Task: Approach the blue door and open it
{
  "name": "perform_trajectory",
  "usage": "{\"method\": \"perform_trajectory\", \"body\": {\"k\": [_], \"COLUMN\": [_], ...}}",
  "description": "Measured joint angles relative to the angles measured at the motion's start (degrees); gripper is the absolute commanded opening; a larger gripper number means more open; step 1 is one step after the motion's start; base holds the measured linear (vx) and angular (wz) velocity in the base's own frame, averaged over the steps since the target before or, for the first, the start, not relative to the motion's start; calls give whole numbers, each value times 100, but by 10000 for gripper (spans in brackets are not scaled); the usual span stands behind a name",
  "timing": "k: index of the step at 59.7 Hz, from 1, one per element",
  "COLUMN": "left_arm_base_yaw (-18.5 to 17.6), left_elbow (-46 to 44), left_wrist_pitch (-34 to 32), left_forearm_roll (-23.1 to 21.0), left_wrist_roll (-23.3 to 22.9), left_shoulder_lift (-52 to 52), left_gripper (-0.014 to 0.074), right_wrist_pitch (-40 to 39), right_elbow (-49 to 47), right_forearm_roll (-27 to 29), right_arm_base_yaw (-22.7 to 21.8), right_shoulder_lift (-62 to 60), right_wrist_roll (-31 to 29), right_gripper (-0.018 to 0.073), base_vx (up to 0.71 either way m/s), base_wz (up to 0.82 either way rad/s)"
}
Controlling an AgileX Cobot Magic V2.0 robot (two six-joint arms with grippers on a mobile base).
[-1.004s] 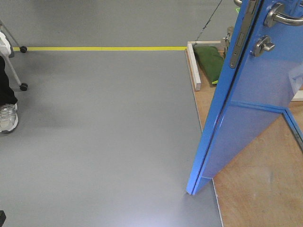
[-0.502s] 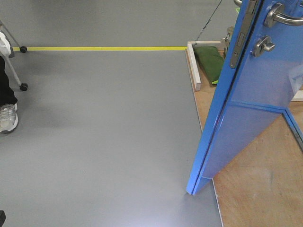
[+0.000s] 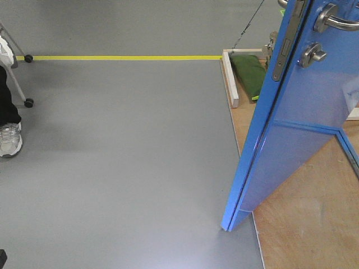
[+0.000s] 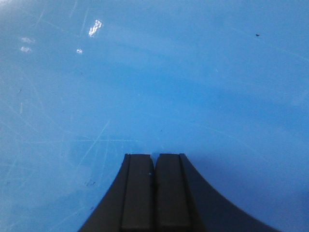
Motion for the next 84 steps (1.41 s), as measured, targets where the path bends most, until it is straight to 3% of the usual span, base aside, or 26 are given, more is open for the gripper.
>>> {"method": "perform_trajectory", "body": {"k": [84], "left_arm_base_yaw": [0], "left_elbow": [0], "left_wrist_pitch": [0], "left_forearm_roll": [0], "left_wrist_roll": [0], "left_shoulder_lift": [0], "left_gripper": [71], "right_wrist_pitch": [-5], "right_elbow": [0], "right_forearm_roll": [30], "right_arm_base_yaw": [-15], "right_shoulder_lift": [-32], "right_wrist_roll": [0], "right_gripper": [-4], "base_vx": [12], "base_wz": [6]}}
